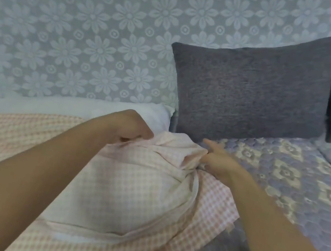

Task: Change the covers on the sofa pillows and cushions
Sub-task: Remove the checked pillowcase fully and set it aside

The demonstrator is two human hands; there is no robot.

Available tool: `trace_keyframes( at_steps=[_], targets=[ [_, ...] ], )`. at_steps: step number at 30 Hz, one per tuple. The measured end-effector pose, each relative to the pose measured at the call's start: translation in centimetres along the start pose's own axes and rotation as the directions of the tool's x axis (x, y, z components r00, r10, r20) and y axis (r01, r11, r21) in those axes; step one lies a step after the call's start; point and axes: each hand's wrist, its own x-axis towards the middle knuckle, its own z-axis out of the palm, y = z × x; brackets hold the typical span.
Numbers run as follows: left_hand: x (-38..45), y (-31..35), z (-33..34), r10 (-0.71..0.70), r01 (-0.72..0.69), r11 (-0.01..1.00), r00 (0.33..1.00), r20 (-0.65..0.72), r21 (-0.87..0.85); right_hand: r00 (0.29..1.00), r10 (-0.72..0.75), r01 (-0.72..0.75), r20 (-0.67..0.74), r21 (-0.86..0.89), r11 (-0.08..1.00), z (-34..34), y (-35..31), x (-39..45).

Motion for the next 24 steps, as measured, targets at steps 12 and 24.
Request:
trace_keyframes(
  at_steps=[12, 24],
  targets=[
    [2.3, -3.8, 3.2, 0.096, -0.003, 0.938, 0.962, -0.254, 0.346, 0.960, -0.254, 0.240, -0.120, -0.118, 0.964, 2.6, 0.8, -1.5],
    [-11.0, -10.4, 7.0, 0.238, -0.578, 0.626, 0.781, 0.578, 0.523, 0.956, 0.093, 0.200, 0.277, -0.851, 0.485, -2.5, 2.0, -13.1]
  ],
)
